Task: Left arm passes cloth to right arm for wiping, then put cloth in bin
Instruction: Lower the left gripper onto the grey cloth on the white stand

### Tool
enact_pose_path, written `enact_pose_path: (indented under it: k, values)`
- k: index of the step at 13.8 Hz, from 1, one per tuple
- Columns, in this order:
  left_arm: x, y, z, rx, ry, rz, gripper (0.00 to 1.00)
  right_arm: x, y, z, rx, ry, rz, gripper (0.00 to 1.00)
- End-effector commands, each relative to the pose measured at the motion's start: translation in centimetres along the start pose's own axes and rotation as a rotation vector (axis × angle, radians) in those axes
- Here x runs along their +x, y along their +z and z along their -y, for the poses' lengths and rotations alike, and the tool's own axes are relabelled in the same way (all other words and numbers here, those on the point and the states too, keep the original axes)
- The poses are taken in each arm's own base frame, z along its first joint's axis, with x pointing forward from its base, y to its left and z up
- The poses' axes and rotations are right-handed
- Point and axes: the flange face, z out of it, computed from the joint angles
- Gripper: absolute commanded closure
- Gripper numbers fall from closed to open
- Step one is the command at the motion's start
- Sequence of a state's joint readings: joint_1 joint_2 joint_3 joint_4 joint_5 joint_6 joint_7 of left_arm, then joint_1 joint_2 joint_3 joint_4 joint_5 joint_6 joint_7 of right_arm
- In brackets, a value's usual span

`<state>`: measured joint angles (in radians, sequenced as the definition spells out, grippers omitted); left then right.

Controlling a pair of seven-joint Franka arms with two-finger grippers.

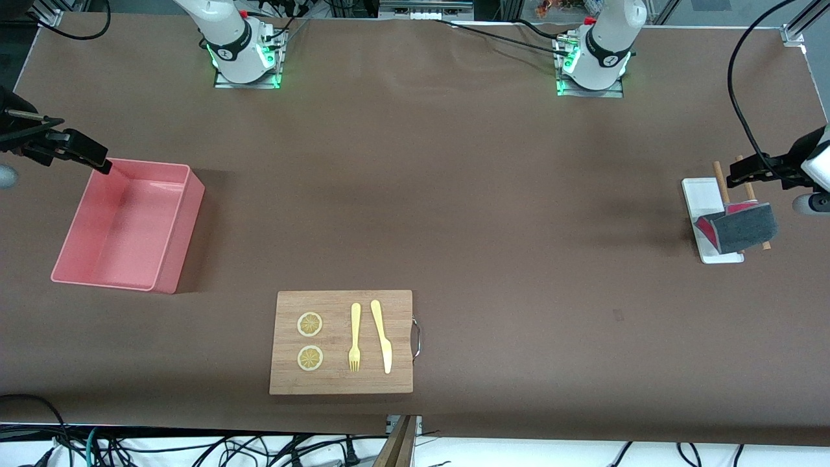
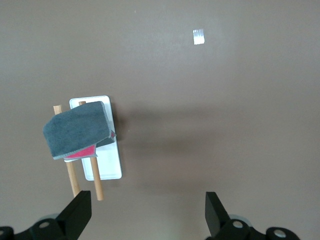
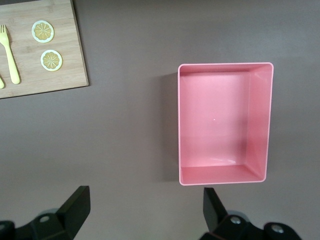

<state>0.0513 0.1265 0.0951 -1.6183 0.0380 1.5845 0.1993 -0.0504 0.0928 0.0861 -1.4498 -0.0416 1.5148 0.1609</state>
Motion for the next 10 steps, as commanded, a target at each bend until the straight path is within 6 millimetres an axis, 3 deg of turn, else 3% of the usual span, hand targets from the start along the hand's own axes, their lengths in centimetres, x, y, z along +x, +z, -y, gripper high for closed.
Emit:
enact_pose_path:
  k: [1,6,10]
  values:
    - [1.5,2.3,2.4,-0.023,0.105,0.033,0.00,0.2,-0.4,0.0,0.017,0.015,-0.004,0.00]
    - [4.8,8.9,6.1,0.001,0.399,0.061,0.00,0.2,-0.4,0.1,0.017,0.014,-0.005,0.00]
    - [5.4,13.2,8.7,-0.003,0.538,0.137,0.00,0.2,-0.5,0.1,0.016,0.014,-0.007,0.00]
